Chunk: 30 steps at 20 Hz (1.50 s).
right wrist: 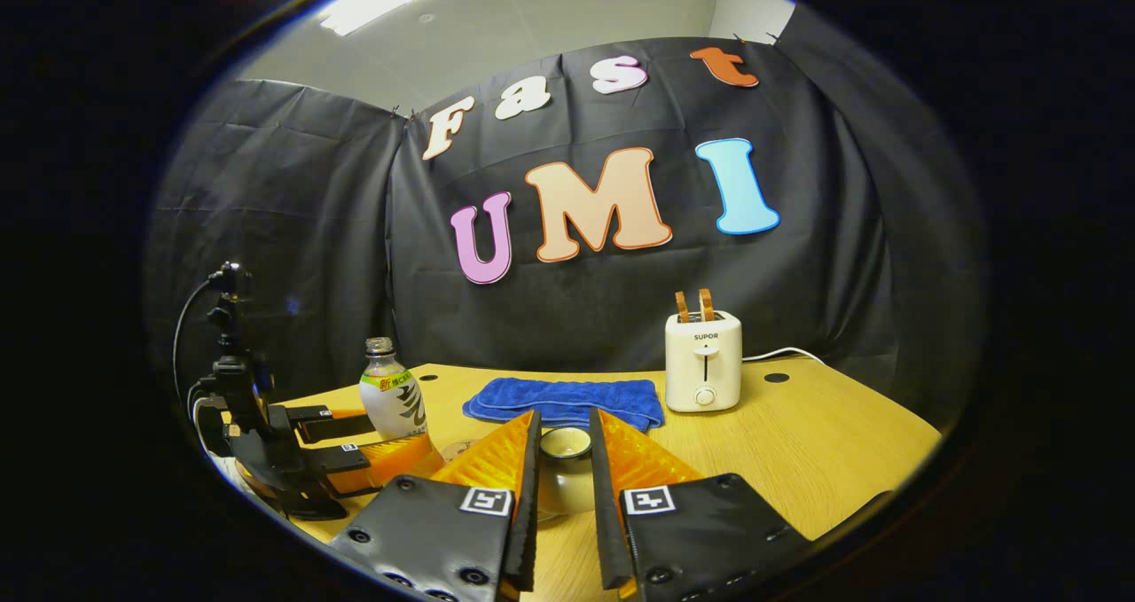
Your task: Open the teacup lid with one hand, grasp the water bottle and pour water into the teacup with the other hand; after pouring, place the water bottle on the coaster and then close the teacup lid.
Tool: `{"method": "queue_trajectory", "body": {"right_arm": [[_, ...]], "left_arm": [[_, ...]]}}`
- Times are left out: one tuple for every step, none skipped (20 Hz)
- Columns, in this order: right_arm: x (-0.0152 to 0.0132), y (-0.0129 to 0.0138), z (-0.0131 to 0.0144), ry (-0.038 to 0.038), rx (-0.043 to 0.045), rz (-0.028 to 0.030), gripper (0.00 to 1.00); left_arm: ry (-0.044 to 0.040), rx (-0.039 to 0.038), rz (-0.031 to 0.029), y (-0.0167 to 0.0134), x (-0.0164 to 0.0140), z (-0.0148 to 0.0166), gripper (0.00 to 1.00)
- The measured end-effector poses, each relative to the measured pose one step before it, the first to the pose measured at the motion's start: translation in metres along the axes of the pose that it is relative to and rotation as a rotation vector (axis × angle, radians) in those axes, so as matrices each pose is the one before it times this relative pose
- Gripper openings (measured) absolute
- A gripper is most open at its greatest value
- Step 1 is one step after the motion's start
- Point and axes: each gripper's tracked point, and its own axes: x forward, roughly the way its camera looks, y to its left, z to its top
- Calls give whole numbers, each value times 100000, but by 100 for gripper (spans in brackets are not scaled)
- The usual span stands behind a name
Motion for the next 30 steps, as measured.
{"method": "queue_trajectory", "body": {"right_arm": [[-200,-175,70,-320,661,-133,32],[-205,-207,173,-331,504,-142,32],[-272,-180,-43,-189,122,-195,32],[-282,-288,38,-464,-43,-271,31],[-287,-216,179,-514,-214,-140,31],[-376,-204,230,-652,-210,-240,31],[-328,-159,130,-595,77,-237,31],[-164,-204,237,-351,445,35,32],[-202,-147,157,-322,552,-4,31],[-82,-185,247,-279,284,-85,32],[-179,-192,119,-213,165,-199,31],[-30,-159,66,19,254,-5,31],[-69,-46,-42,243,120,-27,31],[-111,-194,-21,309,-83,-442,31],[32,-270,-77,119,-30,-540,32],[3,-227,-58,387,177,-356,32],[-68,-136,-155,479,385,-295,32],[-59,-224,-96,362,270,-377,32],[-27,-226,39,-8,251,-511,32],[42,-210,78,55,66,-339,32],[-33,-151,9,-191,54,-354,31],[56,-155,114,-171,12,-279,31],[-129,9,16,-60,-97,13,31],[17,-105,66,-72,-100,-69,31],[-57,-93,85,-159,-21,-49,32],[-42,-89,135,-35,103,-26,32],[-81,-55,-4,-25,163,-30,31],[-98,-94,139,-190,162,-65,31],[-37,-57,217,-394,97,-170,31],[-55,-213,194,-528,103,-242,31]], "left_arm": [[620,80,273,27,55,-100,86],[1032,281,216,-83,18,-145,81],[1237,634,813,112,256,-346,71],[820,579,558,80,-111,22,67],[139,141,798,67,-57,-24,65],[-289,-111,636,126,-19,98,65],[-175,-154,676,165,128,-37,60],[537,443,540,66,32,25,60],[1037,1367,403,-3,96,-197,57],[673,1279,376,54,7,135,58],[1638,2057,372,-52,133,-154,57],[1760,2807,384,28,69,-86,58],[1666,3067,504,140,57,-15,58],[1198,2829,545,146,92,44,58],[1110,2792,627,19,-56,-36,58],[1292,3310,406,103,-82,-213,58],[623,2477,1409,200,36,-55,58],[1975,3516,1984,311,178,-238,58],[1494,4401,2219,292,134,-222,57],[1441,4891,1772,283,128,-188,57],[1189,4342,1439,227,79,-173,57],[774,3751,1030,269,-99,-156,57],[404,3144,514,102,98,11,57],[-158,2885,-507,47,116,-9,57],[-1005,1678,-352,-175,156,375,55],[186,2585,-920,-364,232,173,55],[10,3403,834,47,-5,-8,55],[327,4164,1315,271,63,53,56],[30,4393,1274,226,-33,57,55],[692,4296,395,65,96,-68,56]]}}
